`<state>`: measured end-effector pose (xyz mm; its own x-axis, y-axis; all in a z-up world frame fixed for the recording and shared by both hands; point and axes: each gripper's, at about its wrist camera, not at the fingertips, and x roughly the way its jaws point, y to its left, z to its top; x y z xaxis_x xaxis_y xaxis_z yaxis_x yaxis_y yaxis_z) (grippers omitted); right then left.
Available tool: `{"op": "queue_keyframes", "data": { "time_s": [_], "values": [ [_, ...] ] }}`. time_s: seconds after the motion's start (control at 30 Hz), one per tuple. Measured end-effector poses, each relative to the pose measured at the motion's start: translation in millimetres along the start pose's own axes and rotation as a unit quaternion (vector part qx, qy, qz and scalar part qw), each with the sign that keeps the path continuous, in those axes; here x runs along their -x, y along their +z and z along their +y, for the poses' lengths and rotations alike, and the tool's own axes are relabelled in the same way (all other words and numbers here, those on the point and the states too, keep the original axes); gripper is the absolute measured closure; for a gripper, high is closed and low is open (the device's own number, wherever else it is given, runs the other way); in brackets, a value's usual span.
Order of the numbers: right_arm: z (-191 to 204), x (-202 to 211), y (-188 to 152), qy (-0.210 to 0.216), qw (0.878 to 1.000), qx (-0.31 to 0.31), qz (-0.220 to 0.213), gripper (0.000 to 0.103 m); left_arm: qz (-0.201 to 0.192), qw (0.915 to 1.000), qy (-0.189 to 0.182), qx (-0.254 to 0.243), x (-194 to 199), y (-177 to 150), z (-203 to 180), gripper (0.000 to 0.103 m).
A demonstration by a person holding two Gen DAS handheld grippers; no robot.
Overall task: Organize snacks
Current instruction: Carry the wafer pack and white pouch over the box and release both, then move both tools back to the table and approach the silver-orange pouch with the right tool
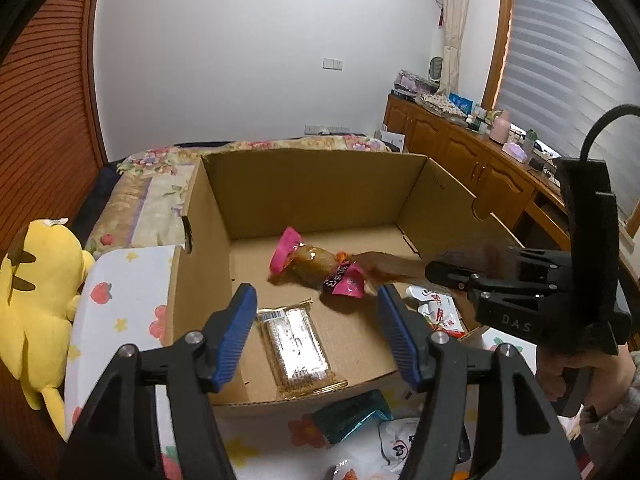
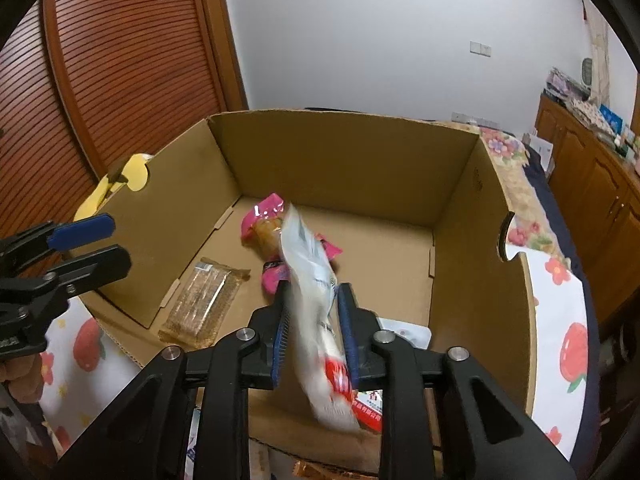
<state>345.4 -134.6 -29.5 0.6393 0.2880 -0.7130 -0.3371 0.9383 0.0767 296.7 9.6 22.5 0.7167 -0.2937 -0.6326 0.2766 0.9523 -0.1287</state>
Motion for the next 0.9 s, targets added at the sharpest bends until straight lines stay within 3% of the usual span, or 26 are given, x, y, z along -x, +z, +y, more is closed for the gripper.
{"op": "queue_keyframes", "data": {
  "time_s": [0.13, 0.17, 0.23, 0.57, 0.77, 0.9],
  "values": [
    [-1, 5, -1, -0.006, 1.000, 0.001, -0.010, 0.068, -0.012, 0.9997, 0.019, -0.013, 5, -1, -4, 0.030],
    [0, 9, -2, -0.003, 1.000, 0.002, -0.016, 0.061, -0.021, 0.9995, 0.019, -0.014, 9, -1, -6, 0.025],
    [2, 17, -4, 0.005, 1.000, 0.007, -0.028, 0.055, -0.031, 0.9993, 0.014, -0.014, 15, -4, -7, 0.025],
    [10, 109, -34, 0.022, 0.993, 0.033, -0.111, 0.054, -0.070, 0.9971, -0.005, -0.029, 58, -26, -22, 0.019],
    [4, 130, -78, 0.016, 0.994, 0.037, -0.100, 0.053, -0.084, 0.9957, -0.003, -0.039, 76, -51, -30, 0.018],
    [-6, 125, -118, 0.004, 0.997, 0.023, -0.070, 0.052, -0.081, 0.9961, 0.000, -0.035, 80, -72, -31, 0.017]
  ]
}}
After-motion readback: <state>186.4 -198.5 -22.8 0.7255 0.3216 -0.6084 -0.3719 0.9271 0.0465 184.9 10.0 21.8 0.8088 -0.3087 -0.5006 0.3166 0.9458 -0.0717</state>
